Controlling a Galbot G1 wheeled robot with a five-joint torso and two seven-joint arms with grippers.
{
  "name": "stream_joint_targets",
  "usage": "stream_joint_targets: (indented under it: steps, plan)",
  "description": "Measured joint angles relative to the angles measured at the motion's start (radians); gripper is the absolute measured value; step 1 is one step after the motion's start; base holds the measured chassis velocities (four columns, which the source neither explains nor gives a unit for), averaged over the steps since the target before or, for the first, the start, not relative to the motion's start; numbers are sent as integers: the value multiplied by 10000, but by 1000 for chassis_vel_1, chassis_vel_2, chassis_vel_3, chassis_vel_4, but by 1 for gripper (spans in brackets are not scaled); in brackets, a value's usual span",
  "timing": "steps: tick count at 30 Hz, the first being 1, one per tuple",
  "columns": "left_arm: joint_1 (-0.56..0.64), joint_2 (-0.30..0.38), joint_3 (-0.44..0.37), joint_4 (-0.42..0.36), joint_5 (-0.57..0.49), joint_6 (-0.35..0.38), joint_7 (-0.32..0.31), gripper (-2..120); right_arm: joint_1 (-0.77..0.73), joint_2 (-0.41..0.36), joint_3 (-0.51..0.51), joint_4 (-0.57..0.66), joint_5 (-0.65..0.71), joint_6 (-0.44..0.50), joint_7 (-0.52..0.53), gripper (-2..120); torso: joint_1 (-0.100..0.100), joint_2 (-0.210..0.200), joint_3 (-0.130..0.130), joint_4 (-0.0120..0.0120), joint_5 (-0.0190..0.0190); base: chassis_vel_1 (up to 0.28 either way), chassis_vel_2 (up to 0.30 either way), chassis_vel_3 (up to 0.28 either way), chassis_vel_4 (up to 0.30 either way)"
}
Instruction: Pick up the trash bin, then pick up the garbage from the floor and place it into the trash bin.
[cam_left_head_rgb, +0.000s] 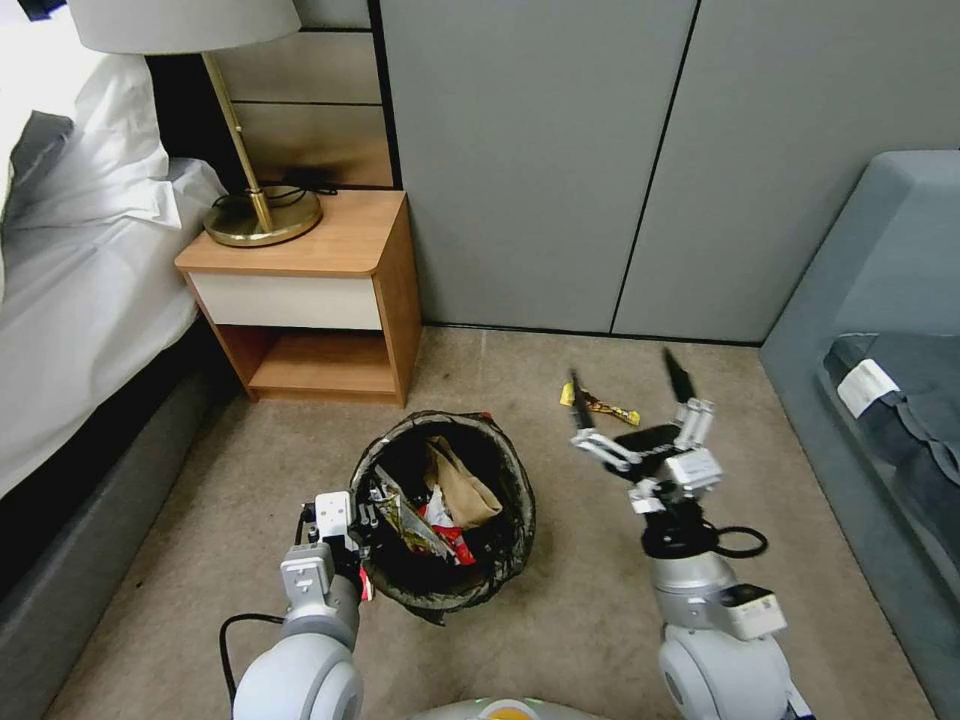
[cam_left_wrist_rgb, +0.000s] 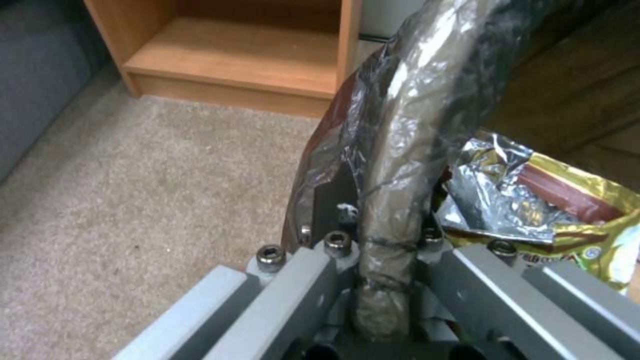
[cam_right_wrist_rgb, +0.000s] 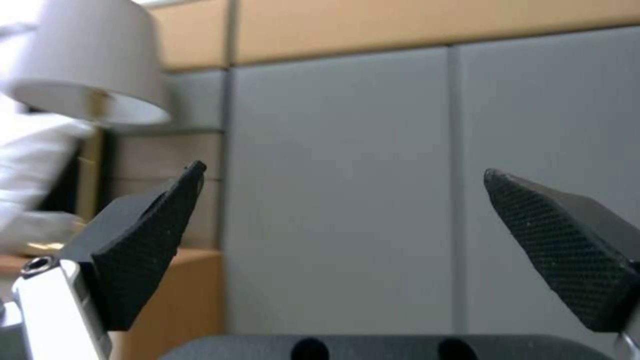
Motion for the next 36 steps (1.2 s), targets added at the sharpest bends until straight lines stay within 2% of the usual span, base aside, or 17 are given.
stream_joint_targets:
  steps: [2,9,25,36]
  plan:
    - [-10,28,-17,0,-38,-6,-1,0,-335,71,533,-420,7,247,107,100,0,0,0,0,1,0,0,0,0]
    - [-16,-40,-23,0,-46,-12,-2,0,-715,138,1012,-1110,166,490,138,100,0,0,0,1,0,0,0,0,0]
    - [41,-132,-25,-51,13,-23,-16,0,-481,267,1156,-1611,395,759,-286,100,0,0,0,1,0,0,0,0,0]
    - [56,-161,6,-51,58,-37,-18,0,-414,268,1184,-1605,432,755,-339,100,0,0,1,2,1,-128,126,142,-115]
